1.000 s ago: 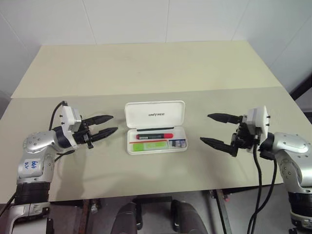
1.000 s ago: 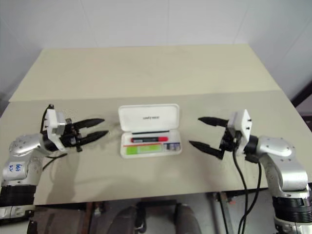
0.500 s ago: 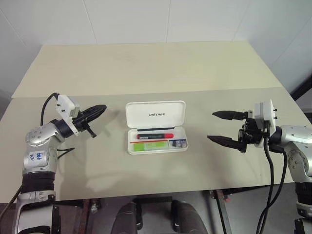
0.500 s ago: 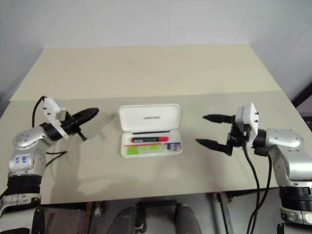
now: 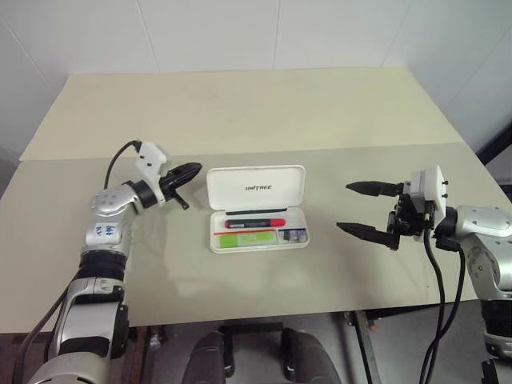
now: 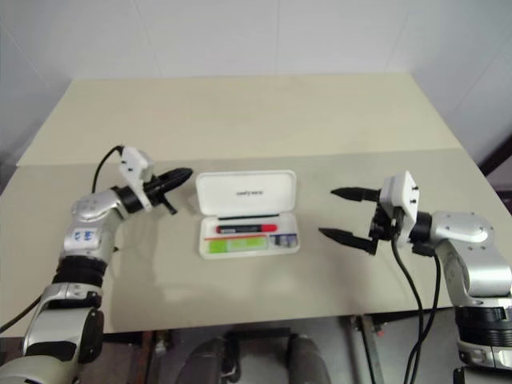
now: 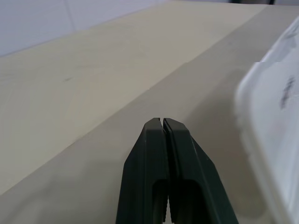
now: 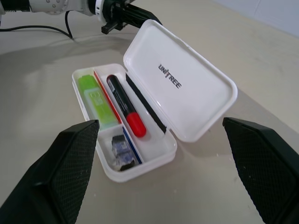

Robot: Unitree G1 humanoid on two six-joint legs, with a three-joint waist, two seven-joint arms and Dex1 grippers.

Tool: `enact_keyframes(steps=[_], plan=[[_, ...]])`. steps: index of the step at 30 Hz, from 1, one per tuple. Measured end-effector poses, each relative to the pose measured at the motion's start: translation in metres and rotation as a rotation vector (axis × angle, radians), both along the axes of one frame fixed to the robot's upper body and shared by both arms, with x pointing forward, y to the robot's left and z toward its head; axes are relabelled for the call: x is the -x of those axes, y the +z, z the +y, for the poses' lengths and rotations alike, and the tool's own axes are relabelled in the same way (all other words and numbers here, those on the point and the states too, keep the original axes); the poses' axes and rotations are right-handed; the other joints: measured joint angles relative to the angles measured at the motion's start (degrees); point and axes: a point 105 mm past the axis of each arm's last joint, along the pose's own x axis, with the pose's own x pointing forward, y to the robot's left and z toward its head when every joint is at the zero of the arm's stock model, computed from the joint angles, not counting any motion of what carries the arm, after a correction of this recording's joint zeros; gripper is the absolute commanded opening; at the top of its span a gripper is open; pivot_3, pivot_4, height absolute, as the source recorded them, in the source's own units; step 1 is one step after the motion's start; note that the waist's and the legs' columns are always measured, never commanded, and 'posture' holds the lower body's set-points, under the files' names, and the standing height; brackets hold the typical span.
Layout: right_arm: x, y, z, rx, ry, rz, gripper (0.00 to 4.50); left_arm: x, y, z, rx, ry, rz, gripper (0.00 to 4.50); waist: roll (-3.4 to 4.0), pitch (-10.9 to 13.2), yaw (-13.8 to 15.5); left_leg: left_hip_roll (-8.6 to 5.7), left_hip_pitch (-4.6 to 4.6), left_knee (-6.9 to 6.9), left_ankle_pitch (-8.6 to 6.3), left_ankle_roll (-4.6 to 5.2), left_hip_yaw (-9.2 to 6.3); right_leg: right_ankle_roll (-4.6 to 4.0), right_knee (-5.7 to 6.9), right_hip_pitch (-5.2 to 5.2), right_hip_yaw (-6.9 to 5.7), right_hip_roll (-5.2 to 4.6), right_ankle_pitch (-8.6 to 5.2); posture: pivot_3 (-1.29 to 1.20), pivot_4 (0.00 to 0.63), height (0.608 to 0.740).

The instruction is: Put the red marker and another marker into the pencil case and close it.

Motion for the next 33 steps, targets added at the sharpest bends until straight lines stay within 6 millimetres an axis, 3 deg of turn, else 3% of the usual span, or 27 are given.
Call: enact_keyframes(steps=[11, 17, 27, 33], plan=[[0.005, -0.005, 0.005, -0.008, -0.01, 0.001, 4.5, 0.03, 0.002, -0.014, -0.024, -0.309, 0.01, 0.01, 0.0, 0.0, 0.0, 0.01, 0.0, 0.09, -0.1, 0.09, 0.1, 0.01, -0.01, 0.0, -0.23, -0.12, 0.01, 0.0, 0.15, 0.74], [0.008, -0.008, 0.007, -0.012, -0.015, 0.003, 4.5, 0.047, -0.006, -0.019, -0.192, -0.47, 0.022, 0.01, 0.0, 0.0, 0.0, 0.0, 0.0, 0.11, -0.11, 0.11, 0.1, -0.02, -0.03, 0.03, -0.23, -0.13, -0.01, 0.0, 0.15, 0.74], [0.01, -0.011, 0.012, -0.036, -0.035, -0.001, 4.5, 0.065, -0.027, -0.059, -0.336, -0.623, 0.06, 0.01, 0.0, 0.0, 0.0, -0.06, -0.02, 0.17, -0.18, 0.23, 0.11, -0.06, -0.09, 0.05, -0.22, -0.22, -0.03, 0.0, 0.15, 0.74], [0.011, -0.013, 0.014, -0.057, -0.055, 0.011, 4.5, 0.069, -0.039, -0.074, -0.378, -0.629, 0.078, 0.01, 0.0, 0.0, -0.1, -0.04, -0.02, 0.29, -0.19, 0.24, 0.09, -0.19, -0.06, 0.08, -0.21, -0.22, -0.08, 0.0, 0.15, 0.74]])
